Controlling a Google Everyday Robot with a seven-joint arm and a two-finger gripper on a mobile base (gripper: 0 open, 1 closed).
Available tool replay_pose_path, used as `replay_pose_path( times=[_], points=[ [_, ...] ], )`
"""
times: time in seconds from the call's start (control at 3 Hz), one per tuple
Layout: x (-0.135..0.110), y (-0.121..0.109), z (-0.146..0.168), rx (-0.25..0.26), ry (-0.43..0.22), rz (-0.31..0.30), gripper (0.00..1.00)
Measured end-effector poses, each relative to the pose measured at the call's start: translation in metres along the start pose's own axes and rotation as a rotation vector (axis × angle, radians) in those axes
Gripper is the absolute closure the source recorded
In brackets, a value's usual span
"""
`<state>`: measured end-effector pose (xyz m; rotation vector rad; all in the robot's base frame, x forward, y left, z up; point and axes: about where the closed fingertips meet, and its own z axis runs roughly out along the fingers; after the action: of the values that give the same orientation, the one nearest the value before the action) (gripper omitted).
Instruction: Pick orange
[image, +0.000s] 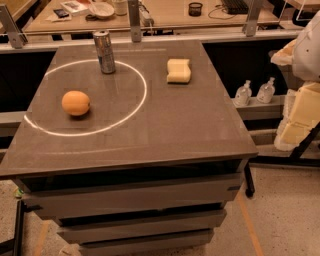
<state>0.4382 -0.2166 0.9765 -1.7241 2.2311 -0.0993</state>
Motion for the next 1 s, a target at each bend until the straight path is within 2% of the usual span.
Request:
replay_pose_path(
  times=[0.33, 0.67, 1.0],
  points=[
    [0.0, 0.0, 0.0, 0.0, 0.0, 0.0, 0.0],
    [-0.024, 0.004, 0.001, -0.006, -0.087, -0.01, 0.0],
    [-0.072, 0.018, 0.016, -0.051, -0.259, 0.001, 0.0]
  ],
)
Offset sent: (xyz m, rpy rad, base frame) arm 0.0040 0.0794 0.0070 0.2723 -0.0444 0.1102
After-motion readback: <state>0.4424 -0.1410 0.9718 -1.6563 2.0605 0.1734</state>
